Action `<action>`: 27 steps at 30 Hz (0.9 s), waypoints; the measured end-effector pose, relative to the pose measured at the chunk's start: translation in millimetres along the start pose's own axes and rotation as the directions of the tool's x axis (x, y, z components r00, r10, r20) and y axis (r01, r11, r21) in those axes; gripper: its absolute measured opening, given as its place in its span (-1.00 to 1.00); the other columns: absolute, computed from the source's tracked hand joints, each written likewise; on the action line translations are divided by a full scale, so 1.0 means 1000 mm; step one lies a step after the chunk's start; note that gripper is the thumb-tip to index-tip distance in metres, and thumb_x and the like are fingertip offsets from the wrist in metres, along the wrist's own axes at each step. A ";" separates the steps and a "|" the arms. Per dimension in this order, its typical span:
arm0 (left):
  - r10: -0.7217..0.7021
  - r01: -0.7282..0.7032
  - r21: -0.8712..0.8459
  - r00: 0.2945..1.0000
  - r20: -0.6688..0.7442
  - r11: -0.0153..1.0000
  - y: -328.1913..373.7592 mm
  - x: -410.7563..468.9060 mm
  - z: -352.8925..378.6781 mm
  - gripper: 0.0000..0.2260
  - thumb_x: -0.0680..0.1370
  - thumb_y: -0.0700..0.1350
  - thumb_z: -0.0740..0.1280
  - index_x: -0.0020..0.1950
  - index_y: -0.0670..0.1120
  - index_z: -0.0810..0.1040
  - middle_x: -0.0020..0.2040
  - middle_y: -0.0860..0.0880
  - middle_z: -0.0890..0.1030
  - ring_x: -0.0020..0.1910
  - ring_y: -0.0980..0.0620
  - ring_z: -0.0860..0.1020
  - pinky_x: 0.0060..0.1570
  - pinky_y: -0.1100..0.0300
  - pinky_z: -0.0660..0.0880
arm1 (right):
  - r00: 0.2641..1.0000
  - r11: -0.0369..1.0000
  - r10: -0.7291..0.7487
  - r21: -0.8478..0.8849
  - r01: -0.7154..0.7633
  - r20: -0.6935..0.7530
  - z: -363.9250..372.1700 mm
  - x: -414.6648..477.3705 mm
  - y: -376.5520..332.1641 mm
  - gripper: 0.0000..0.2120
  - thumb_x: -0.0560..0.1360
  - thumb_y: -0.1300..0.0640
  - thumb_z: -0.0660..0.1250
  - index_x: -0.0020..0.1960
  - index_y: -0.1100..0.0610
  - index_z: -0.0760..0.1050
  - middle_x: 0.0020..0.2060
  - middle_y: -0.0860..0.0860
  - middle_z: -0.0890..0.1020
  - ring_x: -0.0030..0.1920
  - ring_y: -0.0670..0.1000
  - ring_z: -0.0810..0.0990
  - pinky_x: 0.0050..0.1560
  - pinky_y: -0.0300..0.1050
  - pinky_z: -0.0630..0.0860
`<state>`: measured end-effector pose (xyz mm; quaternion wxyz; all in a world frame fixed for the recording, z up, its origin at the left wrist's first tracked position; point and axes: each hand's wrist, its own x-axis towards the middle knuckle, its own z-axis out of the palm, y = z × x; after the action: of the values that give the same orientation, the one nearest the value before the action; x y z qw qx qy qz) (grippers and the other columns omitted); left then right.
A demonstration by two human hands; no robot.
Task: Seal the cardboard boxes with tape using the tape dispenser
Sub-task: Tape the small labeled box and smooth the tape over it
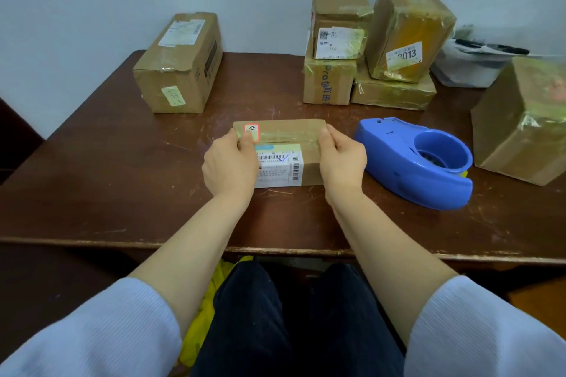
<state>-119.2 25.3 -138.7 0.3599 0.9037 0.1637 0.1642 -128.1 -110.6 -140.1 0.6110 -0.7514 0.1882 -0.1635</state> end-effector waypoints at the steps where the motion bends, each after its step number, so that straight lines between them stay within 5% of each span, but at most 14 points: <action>1: 0.003 -0.003 0.000 1.000 -0.004 1.000 -0.001 -0.001 0.000 -0.69 0.63 0.03 0.12 0.04 -0.12 0.58 -0.02 -0.14 0.61 -0.01 -0.19 0.53 -0.18 0.11 0.30 | 1.000 1.000 0.000 0.024 0.000 -0.010 0.001 0.001 0.003 -0.66 0.60 0.10 0.22 0.32 0.19 0.47 0.25 0.04 0.56 0.30 -0.03 0.48 0.37 -0.12 0.36; 4: -0.015 0.015 -0.089 1.000 0.002 0.996 -0.003 -0.005 0.001 -0.68 0.64 0.01 0.09 0.06 -0.11 0.58 -0.02 -0.12 0.61 0.00 -0.16 0.53 -0.13 0.08 0.37 | 0.999 0.992 0.025 0.122 -0.019 -0.046 0.002 0.001 0.007 -0.68 0.56 0.09 0.29 0.26 0.19 0.53 0.18 0.03 0.61 0.23 -0.07 0.53 0.33 -0.09 0.42; 7: -0.092 0.095 -0.271 0.995 0.026 0.958 -0.001 -0.009 0.004 -0.63 0.65 0.01 0.07 0.34 -0.09 0.49 0.21 -0.09 0.58 0.21 -0.13 0.49 0.21 -0.04 0.41 | 0.995 0.976 0.057 0.215 -0.037 -0.085 0.004 -0.001 0.008 -0.72 0.52 0.09 0.34 0.18 0.18 0.59 0.07 -0.01 0.66 0.13 -0.09 0.59 0.26 -0.11 0.48; 9: -0.153 0.162 -0.360 0.987 0.054 0.919 0.000 -0.007 0.006 -0.68 0.64 -0.04 0.11 0.28 -0.10 0.53 0.19 -0.06 0.57 0.22 -0.11 0.50 0.25 -0.04 0.40 | 0.993 0.985 0.039 0.169 -0.020 -0.111 0.006 -0.003 0.006 -0.74 0.53 0.09 0.33 0.16 0.19 0.61 0.01 -0.03 0.66 0.09 -0.08 0.59 0.20 -0.17 0.48; 12: -0.177 0.224 -0.473 0.974 0.143 0.852 0.000 0.000 0.003 -0.78 0.55 -0.07 0.16 -0.15 -0.04 0.58 -0.08 -0.04 0.62 -0.01 -0.13 0.57 0.06 0.00 0.50 | 0.997 0.996 -0.044 -0.085 0.039 -0.064 0.000 -0.001 -0.004 -0.72 0.58 0.09 0.24 0.19 0.20 0.57 0.06 0.02 0.64 0.11 -0.01 0.56 0.06 -0.28 0.37; 15: -0.134 0.232 -0.331 0.946 0.295 0.915 -0.002 0.009 -0.009 -0.68 0.57 -0.03 0.14 0.24 -0.10 0.51 0.28 -0.16 0.53 0.29 -0.17 0.46 0.31 -0.08 0.36 | 0.973 0.838 -0.117 -0.506 0.203 0.198 -0.014 0.001 -0.018 -0.66 0.64 0.10 0.08 0.29 0.26 0.43 0.20 0.15 0.54 0.23 0.13 0.48 0.11 -0.14 0.37; 17: -0.009 -0.006 0.055 0.964 0.266 0.998 -0.005 0.009 -0.018 -0.52 0.65 -0.02 0.06 0.54 -0.14 0.09 0.52 -0.15 0.19 0.50 -0.12 0.17 0.46 -0.10 0.03 | 0.927 0.628 -0.223 -0.682 0.374 0.303 -0.017 -0.006 -0.025 -0.56 0.66 0.11 -0.01 0.46 0.31 0.17 0.43 0.24 0.29 0.43 0.21 0.24 0.40 0.01 0.20; 18: 0.152 -0.192 0.207 0.969 0.195 0.959 -0.006 0.005 -0.024 -0.49 0.66 -0.01 0.04 0.56 -0.12 -0.03 0.56 -0.12 0.07 0.53 -0.07 0.05 0.46 -0.10 -0.10 | 0.879 0.534 -0.332 -0.700 0.474 0.342 -0.015 -0.011 -0.027 -0.52 0.67 0.09 -0.03 0.51 0.28 0.07 0.50 0.21 0.16 0.50 0.19 0.09 0.48 0.02 0.05; 19: 0.347 -0.377 0.279 0.925 0.153 0.883 -0.005 -0.001 -0.028 -0.50 0.66 -0.02 0.02 0.56 -0.10 -0.03 0.57 -0.08 0.03 0.54 -0.03 -0.01 0.46 -0.07 -0.17 | 0.809 0.447 -0.420 -0.681 0.580 0.412 -0.012 -0.015 -0.028 -0.52 0.66 0.07 -0.03 0.53 0.23 0.05 0.53 0.15 0.11 0.53 0.14 0.01 0.50 0.01 -0.04; 21: 0.573 -0.642 0.308 0.766 0.291 0.702 -0.007 -0.004 -0.029 -0.55 0.67 -0.04 -0.01 0.55 -0.08 0.08 0.56 -0.04 0.11 0.54 0.03 0.02 0.47 0.00 -0.20 | 0.691 0.340 -0.388 -0.602 0.723 0.610 -0.003 -0.019 -0.027 -0.54 0.66 0.01 -0.05 0.53 0.13 0.13 0.53 0.04 0.16 0.54 0.06 0.00 0.49 0.00 -0.12; 23: 0.577 -0.719 0.264 0.682 0.449 0.643 -0.009 -0.001 -0.028 -0.57 0.67 -0.04 -0.04 0.54 -0.10 0.13 0.55 -0.03 0.15 0.53 0.07 0.05 0.47 0.13 -0.14 | 0.654 0.330 -0.265 -0.570 0.752 0.709 0.000 -0.017 -0.024 -0.54 0.66 -0.02 -0.09 0.52 0.08 0.16 0.51 -0.01 0.21 0.53 0.00 0.05 0.48 -0.02 -0.10; 27: 0.568 -0.703 0.230 0.690 0.449 0.673 -0.019 0.004 -0.037 -0.57 0.68 -0.01 -0.06 0.53 -0.09 0.16 0.54 0.02 0.14 0.53 0.12 0.01 0.39 0.36 -0.15 | 0.689 0.314 -0.269 -0.615 0.723 0.673 -0.012 -0.011 -0.019 -0.56 0.67 0.00 -0.07 0.51 0.08 0.19 0.51 -0.01 0.22 0.52 0.00 0.09 0.48 -0.10 -0.02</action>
<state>-134.2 62.4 -126.4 0.1163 0.9685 -0.2027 0.0864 -141.7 -112.2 -119.5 0.0972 -0.9816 -0.1548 -0.0558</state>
